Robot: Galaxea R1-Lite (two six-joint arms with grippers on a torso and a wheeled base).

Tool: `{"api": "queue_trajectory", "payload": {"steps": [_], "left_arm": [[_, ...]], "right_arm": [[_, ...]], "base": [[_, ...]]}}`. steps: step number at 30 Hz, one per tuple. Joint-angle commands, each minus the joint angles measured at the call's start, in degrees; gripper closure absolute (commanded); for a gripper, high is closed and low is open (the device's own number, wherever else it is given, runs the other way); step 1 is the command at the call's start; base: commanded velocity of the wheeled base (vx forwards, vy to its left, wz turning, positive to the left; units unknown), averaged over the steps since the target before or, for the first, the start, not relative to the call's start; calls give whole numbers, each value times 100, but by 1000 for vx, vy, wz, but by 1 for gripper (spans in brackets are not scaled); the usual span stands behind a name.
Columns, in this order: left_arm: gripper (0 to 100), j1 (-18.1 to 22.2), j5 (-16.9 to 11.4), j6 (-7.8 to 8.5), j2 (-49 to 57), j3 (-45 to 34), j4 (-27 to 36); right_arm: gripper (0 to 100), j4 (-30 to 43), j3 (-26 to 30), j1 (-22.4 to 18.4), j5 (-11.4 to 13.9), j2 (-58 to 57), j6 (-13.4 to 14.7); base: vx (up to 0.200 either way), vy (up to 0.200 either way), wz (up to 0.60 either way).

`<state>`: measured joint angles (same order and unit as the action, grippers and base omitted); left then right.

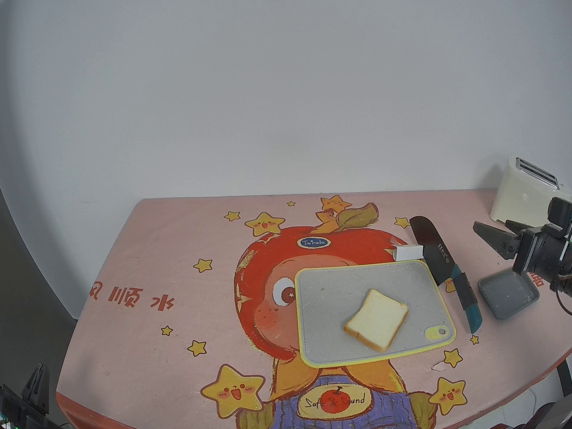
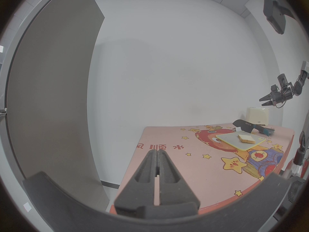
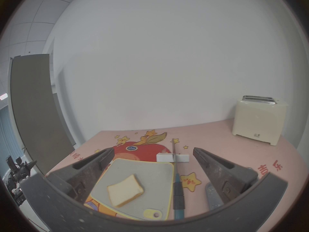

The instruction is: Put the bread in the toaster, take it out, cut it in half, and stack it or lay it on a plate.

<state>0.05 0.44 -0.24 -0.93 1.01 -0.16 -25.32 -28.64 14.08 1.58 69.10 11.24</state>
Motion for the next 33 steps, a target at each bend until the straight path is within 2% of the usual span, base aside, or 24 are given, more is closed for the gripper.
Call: {"api": "queue_trajectory", "payload": {"steps": [1,6,20,27,33], "left_arm": [[100,4,0,-2,57,-101,-2],[100,4,0,-2,57,-101,-2],[100,4,0,-2,57,-101,-2],[100,-5,0,-2,57,-101,-2],[100,4,0,7,57,-101,-2]], "right_arm": [[0,27,-10,-142,-35,-37,-25],[0,27,-37,-204,-220,-37,-52],[0,10,-28,-186,-185,113,-96],[0,-149,200,-142,-176,719,-78],[0,-623,420,-134,-194,1273,-69]], "base": [[0,0,0],[0,0,0],[0,0,0],[0,0,0],[0,0,0]]}}
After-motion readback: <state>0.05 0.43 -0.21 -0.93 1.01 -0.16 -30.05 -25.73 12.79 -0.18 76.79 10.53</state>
